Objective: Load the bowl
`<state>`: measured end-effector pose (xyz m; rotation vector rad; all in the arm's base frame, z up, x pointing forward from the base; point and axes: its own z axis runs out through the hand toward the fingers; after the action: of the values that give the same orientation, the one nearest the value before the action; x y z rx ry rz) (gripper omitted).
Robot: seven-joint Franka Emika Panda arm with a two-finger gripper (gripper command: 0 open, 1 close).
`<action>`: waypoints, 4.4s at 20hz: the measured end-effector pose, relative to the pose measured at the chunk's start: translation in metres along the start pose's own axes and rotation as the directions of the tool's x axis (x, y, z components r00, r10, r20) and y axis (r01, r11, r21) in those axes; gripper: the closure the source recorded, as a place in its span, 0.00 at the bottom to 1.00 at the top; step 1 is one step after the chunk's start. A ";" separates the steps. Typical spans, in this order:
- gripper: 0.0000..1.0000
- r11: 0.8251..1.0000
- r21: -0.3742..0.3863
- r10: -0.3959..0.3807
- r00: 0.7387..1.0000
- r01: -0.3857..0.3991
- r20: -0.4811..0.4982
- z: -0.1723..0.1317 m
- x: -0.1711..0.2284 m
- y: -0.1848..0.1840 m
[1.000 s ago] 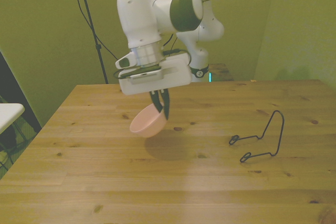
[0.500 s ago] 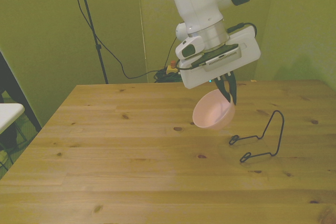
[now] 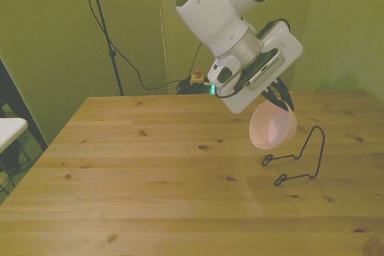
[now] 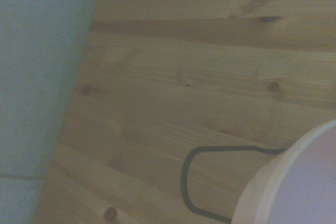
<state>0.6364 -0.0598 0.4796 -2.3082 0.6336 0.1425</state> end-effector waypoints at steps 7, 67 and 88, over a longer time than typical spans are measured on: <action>1.00 0.996 0.063 -0.062 0.995 0.057 0.084 0.006 0.020 0.001; 0.00 0.991 0.135 -0.032 0.985 0.009 0.170 0.092 0.040 0.035; 0.00 1.000 0.011 -0.011 1.000 0.011 -0.011 -0.033 0.000 0.059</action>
<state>0.6052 -0.1182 0.4667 -2.3033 0.6260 0.1213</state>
